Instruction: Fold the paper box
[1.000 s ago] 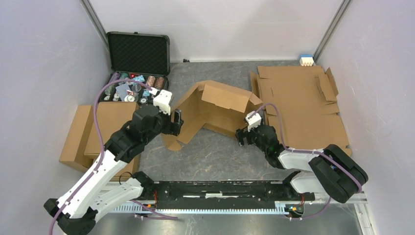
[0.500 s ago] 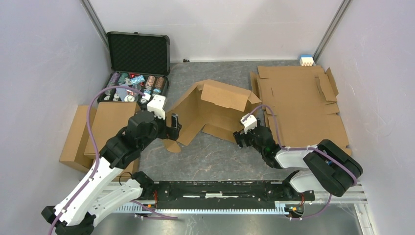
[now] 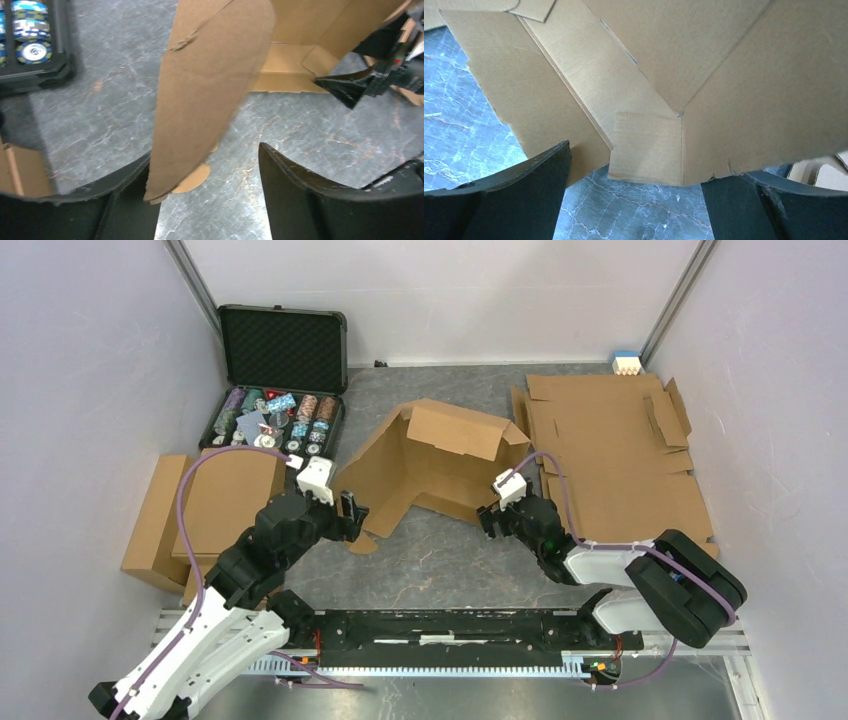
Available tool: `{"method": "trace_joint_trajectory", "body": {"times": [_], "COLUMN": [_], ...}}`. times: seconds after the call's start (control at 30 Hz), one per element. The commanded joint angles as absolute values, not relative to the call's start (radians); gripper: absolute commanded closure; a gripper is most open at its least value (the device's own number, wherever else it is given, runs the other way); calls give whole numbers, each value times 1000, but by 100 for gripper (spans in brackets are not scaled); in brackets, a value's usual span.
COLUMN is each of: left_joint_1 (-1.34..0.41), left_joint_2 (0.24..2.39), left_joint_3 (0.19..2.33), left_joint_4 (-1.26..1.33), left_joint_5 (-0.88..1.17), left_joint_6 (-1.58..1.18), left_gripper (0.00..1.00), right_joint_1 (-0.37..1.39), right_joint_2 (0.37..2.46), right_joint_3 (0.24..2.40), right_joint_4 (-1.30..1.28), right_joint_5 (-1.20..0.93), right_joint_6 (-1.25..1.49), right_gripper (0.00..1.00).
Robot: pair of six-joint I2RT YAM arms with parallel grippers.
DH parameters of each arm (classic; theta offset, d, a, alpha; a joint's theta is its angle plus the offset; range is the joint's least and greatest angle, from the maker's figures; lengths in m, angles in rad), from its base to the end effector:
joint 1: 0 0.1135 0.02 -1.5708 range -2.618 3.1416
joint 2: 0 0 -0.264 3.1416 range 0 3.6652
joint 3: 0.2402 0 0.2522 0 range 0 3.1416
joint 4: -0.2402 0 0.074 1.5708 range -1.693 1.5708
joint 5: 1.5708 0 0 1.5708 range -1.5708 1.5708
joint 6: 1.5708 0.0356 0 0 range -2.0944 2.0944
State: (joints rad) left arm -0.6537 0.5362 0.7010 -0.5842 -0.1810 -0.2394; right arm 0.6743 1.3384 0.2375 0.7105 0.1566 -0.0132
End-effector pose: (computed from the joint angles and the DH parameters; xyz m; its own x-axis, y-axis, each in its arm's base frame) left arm 0.1027 -0.0706 0.3033 -0.4249 0.0317 -0.9047 0.3777 0.9144 -0.1453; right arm 0.1789 0.1359 0.1376 -0.2906 -0.2489 -0.9239 -0.5079 0.8584 -0.0716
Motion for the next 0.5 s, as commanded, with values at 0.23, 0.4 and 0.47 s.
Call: {"method": "trace_joint_trajectory", "body": {"times": [0.23, 0.4, 0.47], "left_joint_1": [-652, -652, -652], "left_joint_2": [532, 505, 507], "left_joint_3": [603, 573, 556], "left_joint_4": [-289, -315, -327], "left_joint_5": [66, -8, -69], "left_joint_6": [-368, -389, -412], "left_gripper": [63, 43, 26], "right_joint_1": [681, 680, 680], "right_joint_2": [1340, 1334, 1337], "right_joint_3": [283, 275, 277], "right_joint_4": [780, 778, 778], "right_joint_5": [121, 154, 154], "right_joint_6": [-28, -22, -20], "right_gripper": [2, 2, 2]}}
